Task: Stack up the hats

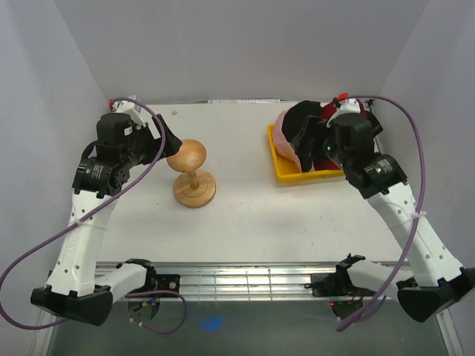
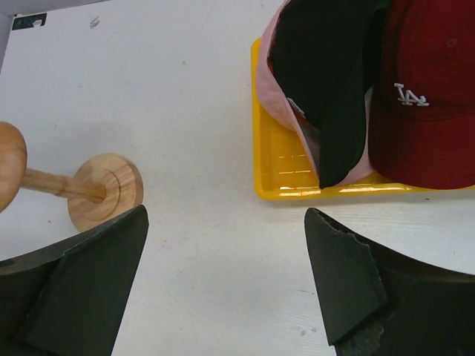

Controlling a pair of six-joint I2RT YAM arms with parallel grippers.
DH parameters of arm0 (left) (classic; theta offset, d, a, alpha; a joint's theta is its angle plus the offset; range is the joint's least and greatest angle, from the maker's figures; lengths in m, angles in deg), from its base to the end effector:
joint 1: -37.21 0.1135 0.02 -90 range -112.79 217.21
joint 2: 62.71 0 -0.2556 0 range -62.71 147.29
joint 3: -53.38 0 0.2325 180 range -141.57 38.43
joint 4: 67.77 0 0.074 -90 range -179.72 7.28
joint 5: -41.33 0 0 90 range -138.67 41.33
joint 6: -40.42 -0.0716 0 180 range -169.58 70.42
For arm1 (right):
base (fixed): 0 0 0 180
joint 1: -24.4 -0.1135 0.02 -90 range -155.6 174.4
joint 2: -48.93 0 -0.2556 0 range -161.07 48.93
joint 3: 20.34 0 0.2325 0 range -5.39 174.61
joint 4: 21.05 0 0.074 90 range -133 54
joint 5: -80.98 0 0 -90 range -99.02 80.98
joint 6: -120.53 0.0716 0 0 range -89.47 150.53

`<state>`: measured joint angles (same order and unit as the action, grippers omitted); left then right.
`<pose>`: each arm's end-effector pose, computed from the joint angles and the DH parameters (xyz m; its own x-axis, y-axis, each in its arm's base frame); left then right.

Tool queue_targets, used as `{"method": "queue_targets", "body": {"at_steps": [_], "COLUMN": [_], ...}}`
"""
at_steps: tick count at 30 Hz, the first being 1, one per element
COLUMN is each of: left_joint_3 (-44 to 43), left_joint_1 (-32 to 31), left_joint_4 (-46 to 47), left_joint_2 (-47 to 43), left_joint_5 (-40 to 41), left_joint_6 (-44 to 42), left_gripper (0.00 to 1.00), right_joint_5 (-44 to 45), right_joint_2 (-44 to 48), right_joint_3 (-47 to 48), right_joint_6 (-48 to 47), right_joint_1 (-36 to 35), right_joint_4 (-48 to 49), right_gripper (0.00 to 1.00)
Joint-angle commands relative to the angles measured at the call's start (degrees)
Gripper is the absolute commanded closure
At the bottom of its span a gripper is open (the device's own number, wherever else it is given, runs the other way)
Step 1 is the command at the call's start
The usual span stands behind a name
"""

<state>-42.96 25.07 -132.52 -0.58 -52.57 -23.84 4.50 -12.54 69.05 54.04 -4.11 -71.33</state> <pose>0.2121 -0.0506 0.3963 -0.5635 -0.3220 -0.7608 0.0248 0.9139 -0.4052 0.2155 0.0980 0.3923 -0.4159 0.2155 -0.8835 -0.1180 0.9505 0.2874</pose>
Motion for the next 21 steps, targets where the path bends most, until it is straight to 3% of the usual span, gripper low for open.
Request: {"method": "queue_targets", "body": {"at_steps": [1, 7, 9, 15, 21], "left_joint_3": [-1.59, -1.50, -1.50, -1.41, -1.32], "left_joint_1": [-0.25, -0.34, -0.25, -0.25, -0.25], "left_joint_4": [-0.12, 0.14, 0.23, 0.14, 0.32], "left_joint_2": [0.62, 0.98, 0.98, 1.94, 2.82], "left_joint_5": [-1.37, -1.72, -1.90, -2.51, -2.78], "left_joint_6": [1.16, 1.42, 1.33, 0.98, 0.81], "left_gripper": [0.02, 0.02, 0.02, 0.02, 0.02], "right_joint_5": [-5.15, -14.38, -18.68, -19.85, -19.84], "right_joint_2": [-7.32, -21.49, -23.60, -30.02, -32.39], "right_joint_3": [9.56, 21.10, 20.05, 17.87, 12.67], "right_joint_6": [-0.83, -1.44, -2.23, -4.61, -6.63], "right_joint_1": [6.52, 12.69, 12.69, 12.52, 12.34], "right_joint_4": [-2.10, -4.84, -2.30, -1.51, 1.05], "right_gripper": [0.08, 0.00, 0.07, 0.30, 0.35]}}
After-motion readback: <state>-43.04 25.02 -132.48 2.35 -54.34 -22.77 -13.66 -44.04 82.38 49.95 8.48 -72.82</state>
